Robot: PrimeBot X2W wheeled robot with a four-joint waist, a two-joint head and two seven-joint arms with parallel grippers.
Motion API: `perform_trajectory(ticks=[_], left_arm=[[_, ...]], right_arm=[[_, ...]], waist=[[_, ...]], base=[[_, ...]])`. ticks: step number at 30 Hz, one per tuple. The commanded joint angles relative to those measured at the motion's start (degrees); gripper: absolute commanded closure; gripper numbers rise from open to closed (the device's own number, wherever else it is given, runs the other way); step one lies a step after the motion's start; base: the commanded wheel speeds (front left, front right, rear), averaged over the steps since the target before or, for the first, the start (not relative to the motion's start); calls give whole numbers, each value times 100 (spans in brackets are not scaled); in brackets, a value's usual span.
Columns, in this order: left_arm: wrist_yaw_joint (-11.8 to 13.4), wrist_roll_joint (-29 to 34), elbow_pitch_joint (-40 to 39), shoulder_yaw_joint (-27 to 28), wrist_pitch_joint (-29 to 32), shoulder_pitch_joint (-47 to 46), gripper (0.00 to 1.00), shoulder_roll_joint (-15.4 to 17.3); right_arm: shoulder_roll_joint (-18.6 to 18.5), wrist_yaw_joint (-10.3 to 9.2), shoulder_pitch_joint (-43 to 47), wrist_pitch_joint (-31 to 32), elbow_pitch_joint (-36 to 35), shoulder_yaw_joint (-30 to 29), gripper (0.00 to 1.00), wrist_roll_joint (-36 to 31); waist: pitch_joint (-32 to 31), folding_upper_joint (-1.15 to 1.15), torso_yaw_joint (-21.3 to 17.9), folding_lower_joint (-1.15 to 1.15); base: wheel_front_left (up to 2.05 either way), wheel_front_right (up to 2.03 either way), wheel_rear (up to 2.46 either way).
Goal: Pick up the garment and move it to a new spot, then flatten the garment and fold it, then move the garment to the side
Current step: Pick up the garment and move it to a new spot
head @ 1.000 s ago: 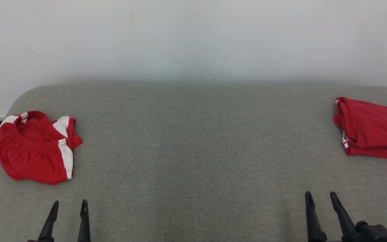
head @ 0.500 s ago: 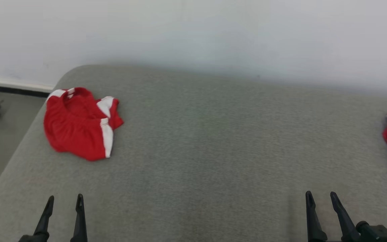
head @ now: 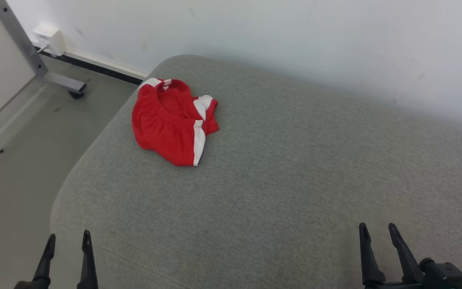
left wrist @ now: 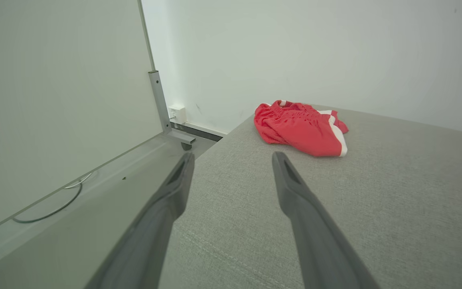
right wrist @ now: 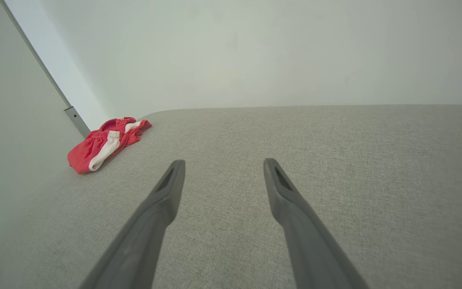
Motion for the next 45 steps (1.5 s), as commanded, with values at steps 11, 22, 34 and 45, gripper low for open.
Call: perform_trajectory(ticks=[11,22,34,45], left_arm=[[159,-110,-254,209,-20,255,0,-76],[83,-368,-187,322,60,-327,0,65],[112,-756,-382,754,305,-1869,0,635],[166,-931,-161,938,727,-3215,0,1219]], right_arm=[[2,0,-216,94,45,178,0,-85],[-15,0,-300,103,-111,-14,0,-184],[-154,0,-790,147,-450,-236,0,-310],[-102,0,-1203,1,-589,-514,0,-320]], waist=[[150,0,514,0],[358,0,97,0],[1353,0,-1228,0],[2090,0,-2378,0]], base=[[0,0,0],[0,0,0],[0,0,0],[0,0,0]])
